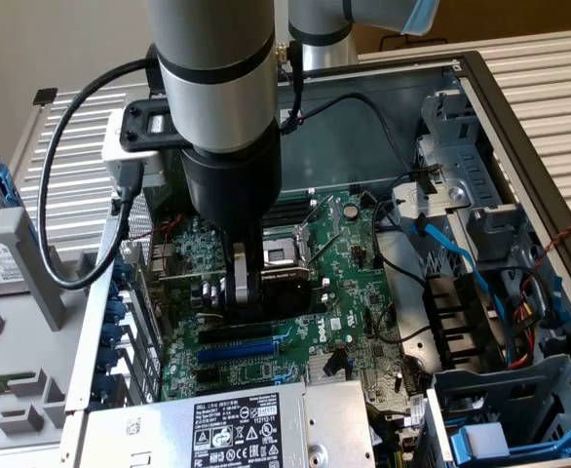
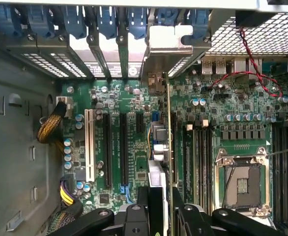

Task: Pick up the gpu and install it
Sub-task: 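Insert the gpu into the slot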

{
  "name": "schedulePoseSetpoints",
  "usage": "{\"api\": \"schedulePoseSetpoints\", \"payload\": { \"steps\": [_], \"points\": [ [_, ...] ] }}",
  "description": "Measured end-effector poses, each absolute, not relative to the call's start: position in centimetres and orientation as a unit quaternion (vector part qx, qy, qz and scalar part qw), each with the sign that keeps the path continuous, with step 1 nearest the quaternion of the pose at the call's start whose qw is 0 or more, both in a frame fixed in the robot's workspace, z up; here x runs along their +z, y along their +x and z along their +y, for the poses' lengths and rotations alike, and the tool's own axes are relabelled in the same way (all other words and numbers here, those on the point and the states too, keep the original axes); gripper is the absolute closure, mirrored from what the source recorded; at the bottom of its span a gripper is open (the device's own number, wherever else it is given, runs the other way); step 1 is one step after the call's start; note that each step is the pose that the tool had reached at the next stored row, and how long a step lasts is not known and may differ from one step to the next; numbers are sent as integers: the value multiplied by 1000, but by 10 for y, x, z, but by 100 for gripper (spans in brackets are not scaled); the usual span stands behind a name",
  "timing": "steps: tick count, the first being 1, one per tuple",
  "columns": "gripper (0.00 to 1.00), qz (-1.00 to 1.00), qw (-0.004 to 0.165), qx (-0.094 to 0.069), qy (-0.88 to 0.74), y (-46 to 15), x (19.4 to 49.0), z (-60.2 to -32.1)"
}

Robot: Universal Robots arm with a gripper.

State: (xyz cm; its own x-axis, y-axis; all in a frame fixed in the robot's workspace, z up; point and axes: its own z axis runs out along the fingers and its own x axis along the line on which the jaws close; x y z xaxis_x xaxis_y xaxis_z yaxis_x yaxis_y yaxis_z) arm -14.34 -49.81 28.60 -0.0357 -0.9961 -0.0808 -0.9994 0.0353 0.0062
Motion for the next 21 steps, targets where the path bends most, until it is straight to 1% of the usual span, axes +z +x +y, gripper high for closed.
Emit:
{"api": "schedulePoseSetpoints", "payload": {
  "steps": [10, 21],
  "points": [
    [72, 719, 27, 30, -694, -143, 269, -497],
    [72, 726, 28, 30, -687, -144, 267, -496]
  ]
}}
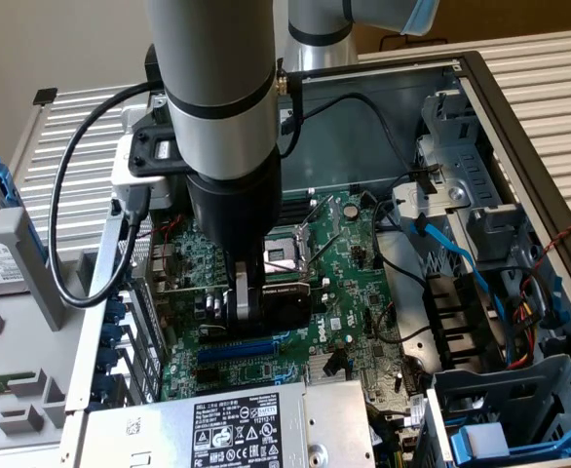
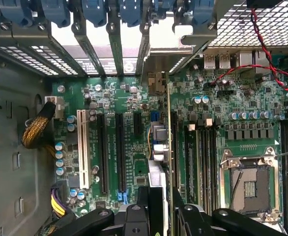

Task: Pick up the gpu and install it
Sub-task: 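Insert the gpu into the slot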

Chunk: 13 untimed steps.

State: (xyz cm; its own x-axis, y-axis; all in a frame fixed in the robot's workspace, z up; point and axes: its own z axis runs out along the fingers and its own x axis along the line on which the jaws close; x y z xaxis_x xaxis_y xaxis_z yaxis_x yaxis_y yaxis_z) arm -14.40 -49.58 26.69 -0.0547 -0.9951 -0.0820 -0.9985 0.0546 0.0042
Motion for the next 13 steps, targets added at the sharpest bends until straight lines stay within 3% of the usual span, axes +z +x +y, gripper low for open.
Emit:
{"api": "schedulePoseSetpoints", "payload": {
  "steps": [13],
  "points": [
    [72, 726, 29, 30, -687, -149, 264, -490]
  ]
}}
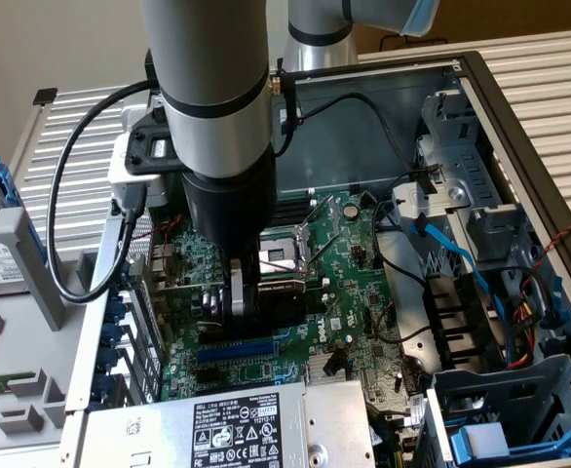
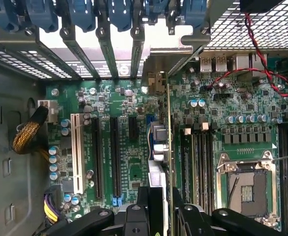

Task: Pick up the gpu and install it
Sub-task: 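Insert the gpu into the slot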

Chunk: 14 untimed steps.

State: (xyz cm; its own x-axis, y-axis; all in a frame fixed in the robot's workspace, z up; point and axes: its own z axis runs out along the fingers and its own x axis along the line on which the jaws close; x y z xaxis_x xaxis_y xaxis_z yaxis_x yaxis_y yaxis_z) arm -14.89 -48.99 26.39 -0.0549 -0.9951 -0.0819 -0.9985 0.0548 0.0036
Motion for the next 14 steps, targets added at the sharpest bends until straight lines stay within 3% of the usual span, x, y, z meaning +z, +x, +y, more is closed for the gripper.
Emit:
{"api": "schedulePoseSetpoints", "payload": {
  "steps": [14],
  "points": [
    [72, 726, 29, 29, -687, -157, 263, -490]
  ]
}}
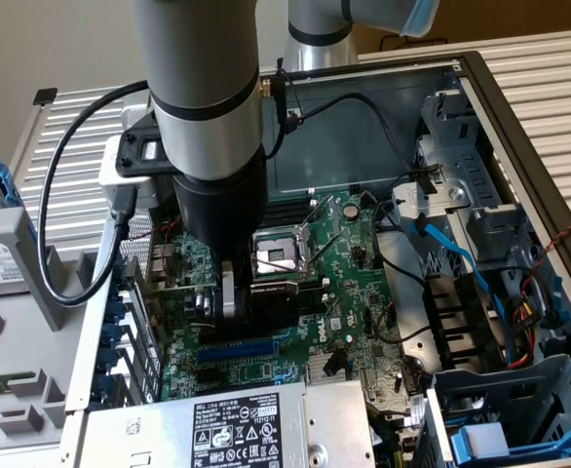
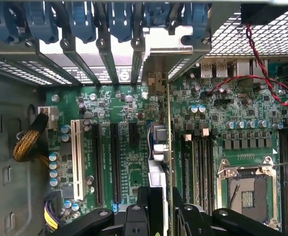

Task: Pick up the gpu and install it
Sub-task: 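Insert the gpu into the slot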

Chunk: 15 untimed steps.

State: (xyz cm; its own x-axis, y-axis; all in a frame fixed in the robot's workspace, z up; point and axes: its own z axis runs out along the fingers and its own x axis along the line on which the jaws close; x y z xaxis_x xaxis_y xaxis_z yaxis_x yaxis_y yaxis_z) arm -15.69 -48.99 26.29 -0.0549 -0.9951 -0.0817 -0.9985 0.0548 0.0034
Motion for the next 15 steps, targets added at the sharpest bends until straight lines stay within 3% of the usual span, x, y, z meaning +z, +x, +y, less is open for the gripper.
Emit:
{"api": "schedulePoseSetpoints", "payload": {
  "steps": [15],
  "points": [
    [72, 726, 29, 29, -687, -158, 258, -490]
  ]
}}
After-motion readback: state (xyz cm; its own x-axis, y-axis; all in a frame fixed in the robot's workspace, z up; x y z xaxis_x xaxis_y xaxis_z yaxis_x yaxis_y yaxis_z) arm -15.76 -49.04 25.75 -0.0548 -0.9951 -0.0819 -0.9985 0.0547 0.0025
